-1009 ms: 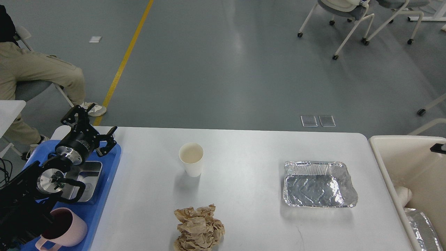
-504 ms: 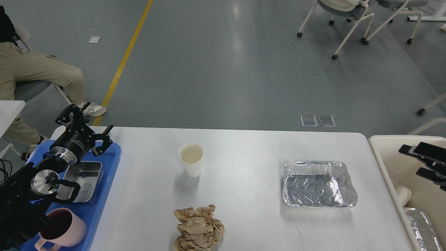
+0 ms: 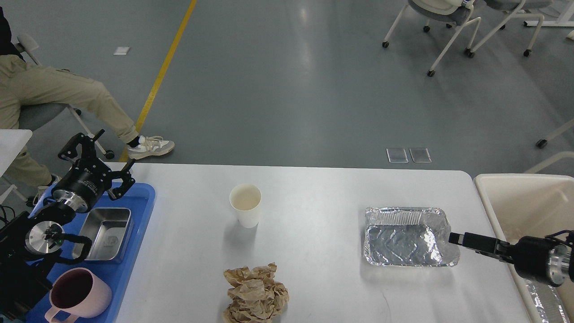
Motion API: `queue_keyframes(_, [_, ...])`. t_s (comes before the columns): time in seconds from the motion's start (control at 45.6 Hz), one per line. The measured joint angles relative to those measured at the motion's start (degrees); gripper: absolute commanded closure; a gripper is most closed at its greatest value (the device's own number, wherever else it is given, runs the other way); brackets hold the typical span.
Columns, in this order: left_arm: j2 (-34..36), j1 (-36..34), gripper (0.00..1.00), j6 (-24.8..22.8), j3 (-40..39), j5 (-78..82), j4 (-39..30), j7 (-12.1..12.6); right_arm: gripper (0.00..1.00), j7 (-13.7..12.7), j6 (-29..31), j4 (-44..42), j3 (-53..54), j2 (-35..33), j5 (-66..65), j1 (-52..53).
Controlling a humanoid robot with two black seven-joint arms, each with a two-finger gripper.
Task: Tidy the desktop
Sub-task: 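Reach the right gripper to the foil tray edge nearest it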
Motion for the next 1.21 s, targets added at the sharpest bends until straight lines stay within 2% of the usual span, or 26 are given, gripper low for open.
queue_keyframes(0.197, [1.19, 1.65, 0.03, -0.80, -1.43, 0.00, 0.00, -0.04, 0.00, -0.05, 0.21, -9.24, -7.64, 5.43, 0.62, 8.20])
queue_keyframes(0.395, [1.86, 3.33, 0.03, -1.25, -2.83, -0.06, 0.00, -0.09, 0.00, -0.05, 0.22, -14.20, -8.83, 9.95, 1.28, 9.40])
queue_keyframes(0.899, [2.07, 4.75, 0.03, -1.85, -3.75, -0.07, 0.00, -0.09, 0.00, -0.05, 0.18, -17.04, -10.26, 11.93, 1.54, 9.74])
queue_keyframes(1.206, [1.75, 4.94, 0.03, -1.86, -3.83, -0.07, 0.07, -0.17, 0.00, -0.05, 0.18, -20.80, -10.43, 16.40, 1.57, 9.75])
